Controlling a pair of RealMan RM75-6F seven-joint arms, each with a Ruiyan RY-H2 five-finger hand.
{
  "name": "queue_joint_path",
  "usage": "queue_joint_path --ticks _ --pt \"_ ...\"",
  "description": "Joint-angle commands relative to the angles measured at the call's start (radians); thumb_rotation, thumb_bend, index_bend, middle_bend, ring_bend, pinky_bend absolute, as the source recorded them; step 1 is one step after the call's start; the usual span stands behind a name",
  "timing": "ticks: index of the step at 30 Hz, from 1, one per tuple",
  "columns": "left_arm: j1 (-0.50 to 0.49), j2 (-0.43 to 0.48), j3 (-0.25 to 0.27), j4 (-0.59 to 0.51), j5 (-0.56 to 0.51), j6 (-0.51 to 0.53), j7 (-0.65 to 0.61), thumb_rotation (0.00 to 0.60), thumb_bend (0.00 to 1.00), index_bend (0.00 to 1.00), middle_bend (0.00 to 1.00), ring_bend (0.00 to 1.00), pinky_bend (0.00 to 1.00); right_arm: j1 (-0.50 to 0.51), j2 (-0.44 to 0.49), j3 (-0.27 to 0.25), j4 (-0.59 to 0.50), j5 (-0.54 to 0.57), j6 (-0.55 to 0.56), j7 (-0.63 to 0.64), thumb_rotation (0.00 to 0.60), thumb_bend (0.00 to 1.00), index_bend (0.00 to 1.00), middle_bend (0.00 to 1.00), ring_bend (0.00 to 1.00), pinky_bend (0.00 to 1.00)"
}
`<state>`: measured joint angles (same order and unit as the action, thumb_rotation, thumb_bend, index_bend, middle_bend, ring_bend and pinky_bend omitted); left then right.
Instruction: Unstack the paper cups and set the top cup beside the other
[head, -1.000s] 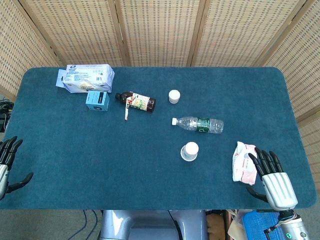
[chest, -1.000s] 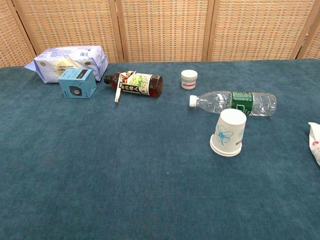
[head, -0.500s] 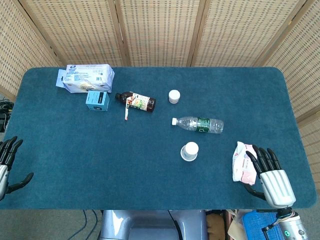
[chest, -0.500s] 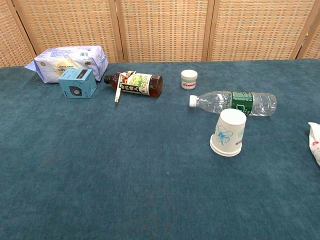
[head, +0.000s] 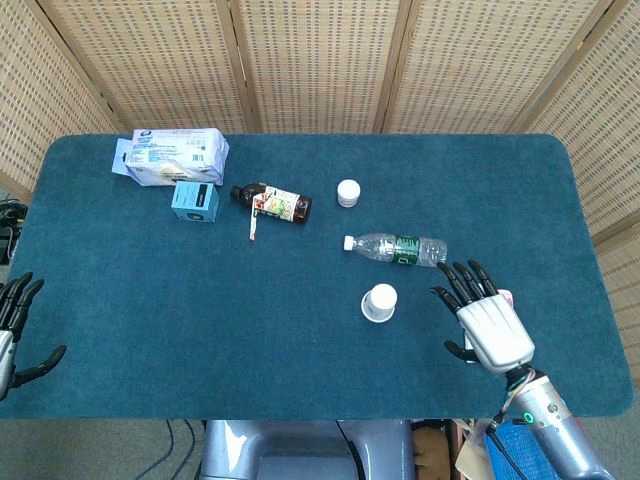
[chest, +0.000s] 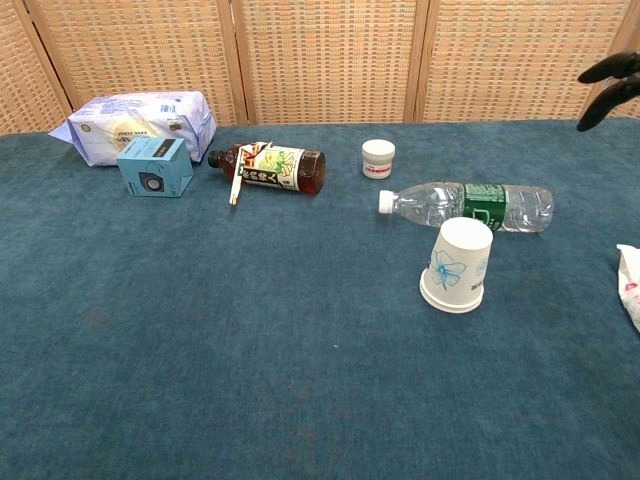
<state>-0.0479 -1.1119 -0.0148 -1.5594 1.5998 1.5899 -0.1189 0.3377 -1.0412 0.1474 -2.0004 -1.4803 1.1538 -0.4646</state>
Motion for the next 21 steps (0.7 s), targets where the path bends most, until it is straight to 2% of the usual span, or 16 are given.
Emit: queue_joint_path --ticks 1,6,12,21 --pt "-0.001 -0.001 0.001 0.000 0.001 -0.003 0.004 0.600 0.27 0.00 0.00 0.00 0.00 0.107 -0.009 0.060 -0.045 0.165 -0.117 -0.133 0.600 0.24 0.22 0.06 0.00 0.00" --pt "-0.004 -0.003 0.001 -0.001 0.000 -0.009 0.010 0.600 0.27 0.00 0.00 0.00 0.00 0.191 -0.053 0.082 -0.036 0.302 -0.176 -0.232 0.600 0.24 0.22 0.06 0.00 0.00" --pt "-0.006 -0.005 0.000 0.001 -0.002 -0.012 0.013 0.600 0.27 0.00 0.00 0.00 0.00 0.296 -0.125 0.093 -0.013 0.490 -0.195 -0.342 0.600 0.24 0.22 0.06 0.00 0.00" --pt "-0.008 -0.006 0.000 0.002 -0.005 -0.016 0.011 0.600 0.27 0.00 0.00 0.00 0.00 0.384 -0.180 0.070 0.019 0.634 -0.176 -0.416 0.600 0.24 0.25 0.08 0.00 0.00"
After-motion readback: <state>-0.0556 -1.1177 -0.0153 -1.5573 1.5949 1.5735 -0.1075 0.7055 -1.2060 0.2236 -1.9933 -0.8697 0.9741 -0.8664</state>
